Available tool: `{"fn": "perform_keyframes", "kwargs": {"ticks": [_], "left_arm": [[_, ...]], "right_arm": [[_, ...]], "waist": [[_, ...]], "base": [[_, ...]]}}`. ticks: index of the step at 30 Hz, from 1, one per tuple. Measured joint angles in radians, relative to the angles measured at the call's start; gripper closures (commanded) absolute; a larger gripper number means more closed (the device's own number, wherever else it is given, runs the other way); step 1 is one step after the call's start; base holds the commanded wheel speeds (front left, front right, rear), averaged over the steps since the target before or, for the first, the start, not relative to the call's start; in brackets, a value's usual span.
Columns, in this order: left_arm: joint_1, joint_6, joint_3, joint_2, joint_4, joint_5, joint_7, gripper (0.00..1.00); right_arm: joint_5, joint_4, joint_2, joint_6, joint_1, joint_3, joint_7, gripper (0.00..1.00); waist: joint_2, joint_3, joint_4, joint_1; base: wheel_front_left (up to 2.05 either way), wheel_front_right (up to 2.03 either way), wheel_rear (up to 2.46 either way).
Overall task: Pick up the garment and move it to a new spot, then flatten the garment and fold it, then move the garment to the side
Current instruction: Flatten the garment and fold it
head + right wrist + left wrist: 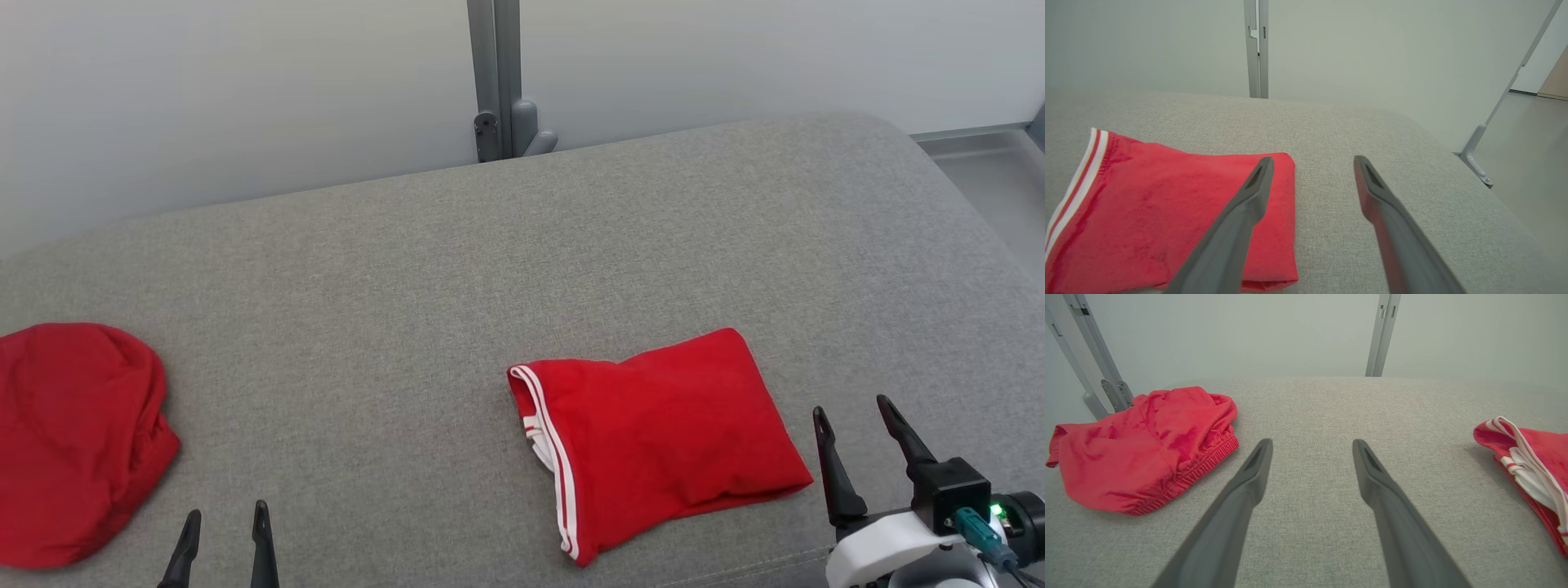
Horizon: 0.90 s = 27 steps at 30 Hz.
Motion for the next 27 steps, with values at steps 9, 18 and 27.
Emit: {"fn": "perform_keyframes", "kwargs": {"ticks": [9, 18, 27], "left_arm": [[-0.005, -0.003, -0.002, 0.0, 0.02, -0.001, 0.0, 0.0], [-0.006, -0.004, -0.002, 0.0, 0.027, -0.004, 0.0, 0.0], [-0.005, -0.005, 0.005, 0.0, 0.027, -0.002, 0.0, 0.0]], "right_arm": [[0.01, 0.04, -0.004, 0.0, -0.065, 0.068, 0.0, 0.0], [0.021, 0.058, -0.008, 0.0, -0.085, 0.091, 0.0, 0.0], [0.033, 0.069, -0.012, 0.0, -0.085, 0.1, 0.0, 0.0]], "waist": [[0.0, 0.001, 0.013, 0.0], [0.0, 0.002, 0.034, 0.0], [0.0, -0.001, 0.047, 0.0]], "base": [[0.0, 0.0, 0.0], [0.0, 0.0, 0.0], [0.0, 0.0, 0.0]]}}
